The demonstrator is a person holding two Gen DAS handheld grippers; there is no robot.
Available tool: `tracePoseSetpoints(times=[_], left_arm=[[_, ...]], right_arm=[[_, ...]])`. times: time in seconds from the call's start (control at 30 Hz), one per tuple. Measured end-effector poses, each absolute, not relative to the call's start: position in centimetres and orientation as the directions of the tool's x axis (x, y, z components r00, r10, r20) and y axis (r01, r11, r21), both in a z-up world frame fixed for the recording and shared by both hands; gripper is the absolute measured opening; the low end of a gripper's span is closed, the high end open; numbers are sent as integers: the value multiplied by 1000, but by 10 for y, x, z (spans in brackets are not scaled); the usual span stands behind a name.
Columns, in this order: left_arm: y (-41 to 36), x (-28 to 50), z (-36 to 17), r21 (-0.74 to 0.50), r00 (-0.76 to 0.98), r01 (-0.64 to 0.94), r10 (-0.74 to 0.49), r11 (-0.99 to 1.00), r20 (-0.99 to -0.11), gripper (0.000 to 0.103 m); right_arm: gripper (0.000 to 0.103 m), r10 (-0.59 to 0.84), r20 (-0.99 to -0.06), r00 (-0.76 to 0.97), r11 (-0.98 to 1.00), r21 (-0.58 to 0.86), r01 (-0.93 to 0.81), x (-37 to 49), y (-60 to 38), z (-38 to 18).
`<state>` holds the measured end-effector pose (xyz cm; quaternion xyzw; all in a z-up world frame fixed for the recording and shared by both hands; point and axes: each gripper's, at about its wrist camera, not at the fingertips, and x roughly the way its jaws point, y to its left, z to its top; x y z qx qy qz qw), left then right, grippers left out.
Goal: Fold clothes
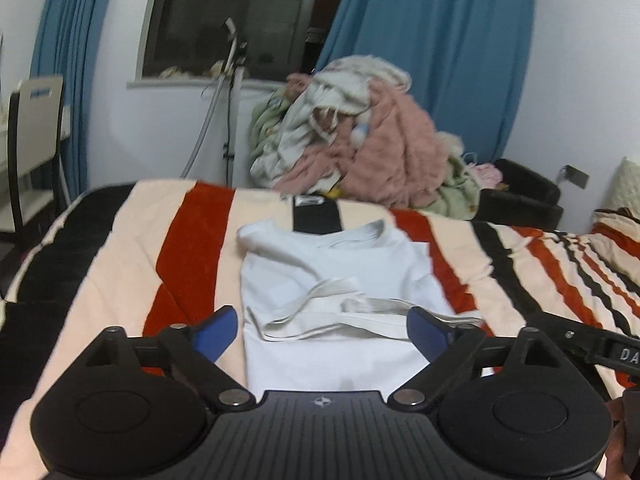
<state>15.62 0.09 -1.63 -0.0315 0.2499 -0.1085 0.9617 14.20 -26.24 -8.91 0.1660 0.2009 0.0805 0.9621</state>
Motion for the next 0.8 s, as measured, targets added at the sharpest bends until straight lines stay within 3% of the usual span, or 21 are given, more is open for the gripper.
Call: tracePoseSetpoints(times=[0.17,0.43,0.63,0.8], left_arm=[[-8,110,-1,-71,875,213,-222,975,-431,97],[3,39,-5,-155,858,203,-252,967,-447,98],[29,38,-56,-544,680,110,-462,832,-570,98],[45,75,-117,-764,572,-101,-591,637,-568,90]], right_arm=[[87,189,-321,928,957,272,-100,95,-257,-70],[87,151,-266,952,972,213,-95,33,-255,-59],[87,150,-305,940,951,304,-53,29,-263,-65],[87,198,-399,895,880,474,16,45,-280,-87]])
